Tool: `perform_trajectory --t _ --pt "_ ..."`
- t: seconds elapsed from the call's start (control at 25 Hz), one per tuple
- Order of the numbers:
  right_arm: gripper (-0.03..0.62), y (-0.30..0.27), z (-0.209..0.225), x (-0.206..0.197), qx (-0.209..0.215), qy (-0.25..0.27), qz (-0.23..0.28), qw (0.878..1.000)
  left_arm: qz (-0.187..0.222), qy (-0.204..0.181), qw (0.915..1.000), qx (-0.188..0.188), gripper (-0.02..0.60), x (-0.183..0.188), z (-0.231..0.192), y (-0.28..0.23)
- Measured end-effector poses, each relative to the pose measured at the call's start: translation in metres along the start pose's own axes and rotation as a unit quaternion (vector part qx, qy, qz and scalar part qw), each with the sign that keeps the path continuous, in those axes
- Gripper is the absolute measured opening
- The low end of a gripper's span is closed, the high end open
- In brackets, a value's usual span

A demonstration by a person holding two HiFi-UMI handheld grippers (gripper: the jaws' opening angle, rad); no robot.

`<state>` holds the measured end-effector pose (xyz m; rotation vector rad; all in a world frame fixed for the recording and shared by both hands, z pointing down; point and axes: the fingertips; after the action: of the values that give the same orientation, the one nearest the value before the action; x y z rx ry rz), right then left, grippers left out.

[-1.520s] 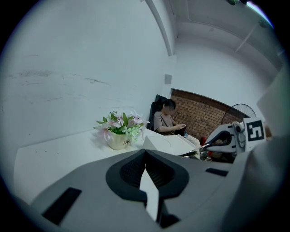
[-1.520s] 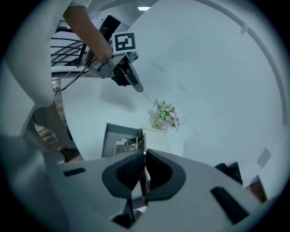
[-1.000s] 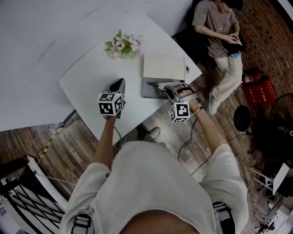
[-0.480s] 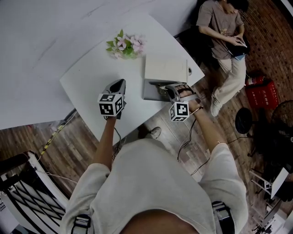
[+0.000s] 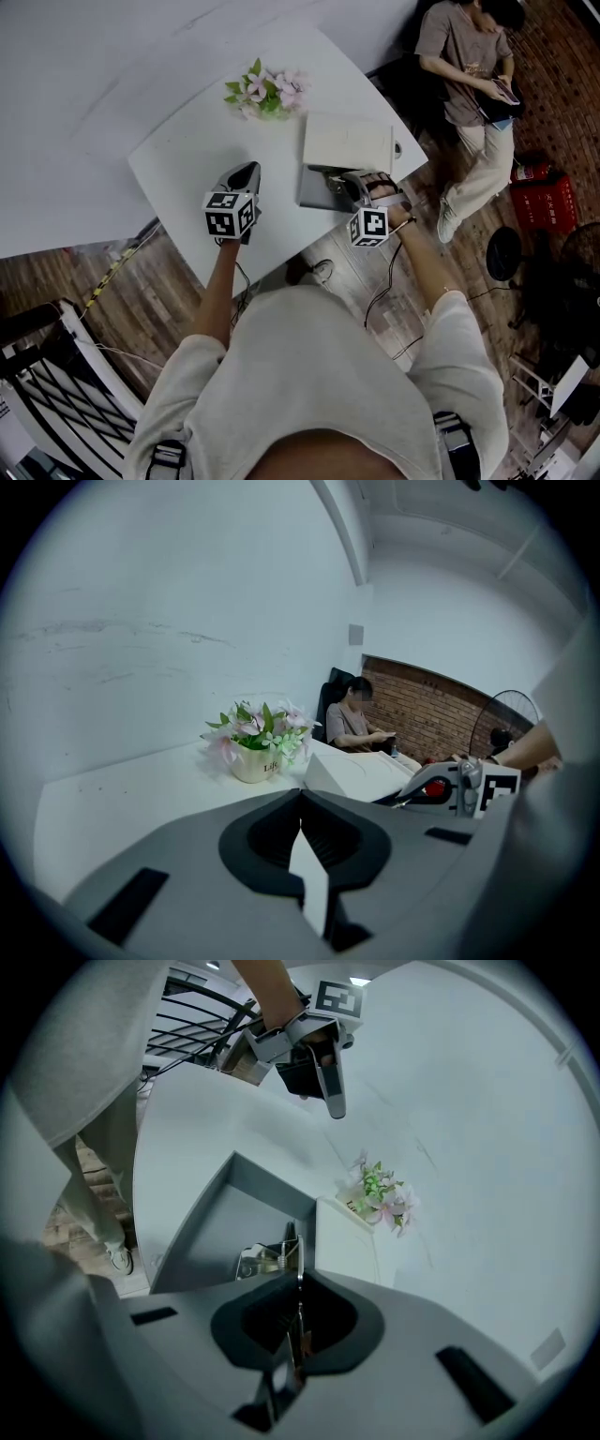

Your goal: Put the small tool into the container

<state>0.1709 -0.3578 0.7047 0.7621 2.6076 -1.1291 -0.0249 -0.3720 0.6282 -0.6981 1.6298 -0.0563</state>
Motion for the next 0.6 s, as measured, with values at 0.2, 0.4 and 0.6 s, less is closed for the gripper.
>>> perform_trajectory --t 0.2,0.4,0.6 --pt "0.008 -0.006 -0.004 -0.01 0.006 -0.008 -0.012 1.0 -0.002 0.001 1.0 0.005 0.008 -0.001 -0.007 0.001" --pt "0.011 -0.01 -0.014 -0.019 0.02 -0.017 -0.028 0.999 -0.003 0.002 1.0 0.002 0.009 -0.002 -0.005 -0.001" --pt "0.021 -0.01 -0.022 -0.022 0.033 -0.022 -0.034 0.999 -0.003 0.0 1.0 0.0 0.009 -0.002 -0.002 -0.002"
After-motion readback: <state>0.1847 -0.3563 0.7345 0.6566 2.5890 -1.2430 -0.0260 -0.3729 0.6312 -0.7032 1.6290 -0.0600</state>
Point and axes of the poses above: the fingertips, and each gripper's own axes: y backward along the fingers, z to its right, x out of its top, and after that the axes turned 8 degrees about z, right-handed
